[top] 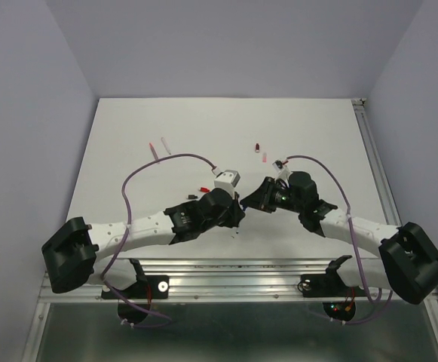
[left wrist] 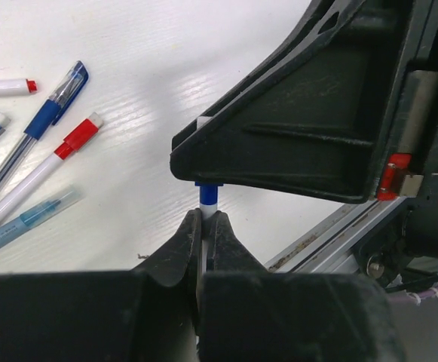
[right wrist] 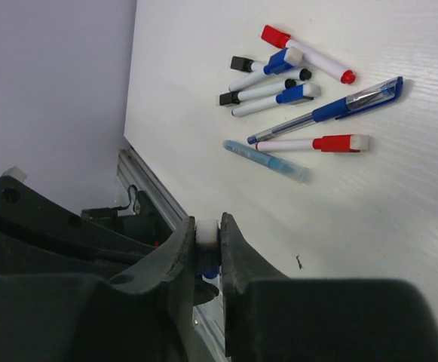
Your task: Open the pen caps
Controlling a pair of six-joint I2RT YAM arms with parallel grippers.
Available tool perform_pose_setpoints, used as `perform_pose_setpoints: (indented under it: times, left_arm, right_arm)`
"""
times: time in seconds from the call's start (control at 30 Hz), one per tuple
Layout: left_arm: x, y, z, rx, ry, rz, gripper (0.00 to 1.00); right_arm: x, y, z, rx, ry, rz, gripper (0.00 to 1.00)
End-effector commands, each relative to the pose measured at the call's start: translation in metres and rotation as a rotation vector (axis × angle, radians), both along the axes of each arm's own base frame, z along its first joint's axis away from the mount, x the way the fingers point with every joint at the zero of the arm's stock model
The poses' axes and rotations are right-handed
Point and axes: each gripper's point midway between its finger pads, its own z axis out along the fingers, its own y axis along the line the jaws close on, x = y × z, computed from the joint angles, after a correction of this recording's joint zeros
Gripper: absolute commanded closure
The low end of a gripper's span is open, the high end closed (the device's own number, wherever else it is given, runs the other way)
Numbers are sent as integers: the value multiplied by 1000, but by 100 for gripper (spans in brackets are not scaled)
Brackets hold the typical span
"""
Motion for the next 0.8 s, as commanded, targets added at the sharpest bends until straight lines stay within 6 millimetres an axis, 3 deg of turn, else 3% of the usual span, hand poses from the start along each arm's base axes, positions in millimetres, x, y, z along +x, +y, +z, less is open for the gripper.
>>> perform_pose_setpoints:
  times: [0.0,0.03,0.07,0.2,0.37,0.53,0.67,0.73,0.77]
  left_arm:
    - [11,-3,28,-82,-52,60,100]
    - [13,-1,27,-71,-50,74,100]
    - [15,0,26,-67,-44,81,88]
    - [15,0,20,-36,-41,59,50]
    - [11,-1,11,-4,-28,24,49]
    - [10,-6,6,7,-22,-3,65]
    - [11,-7,3,27,-15,2,100]
    - [10,-6,2,27,-8,4,100]
    - [8,-4,1,28,2,6,100]
  right_arm:
    - [5,11,26,61,-79,19,89]
    - [3,12,27,64,-82,24,95]
    - [3,12,30,73,-85,22,99]
    - [3,12,38,81,-89,24,99]
    - [-2,16,46,106,-61,47,99]
    - [-6,20,54,145,-48,71,99]
    - [-6,26,61,194,-45,97,99]
    - [1,27,59,177,-59,82,99]
    - [15,27,62,139,-75,33,99]
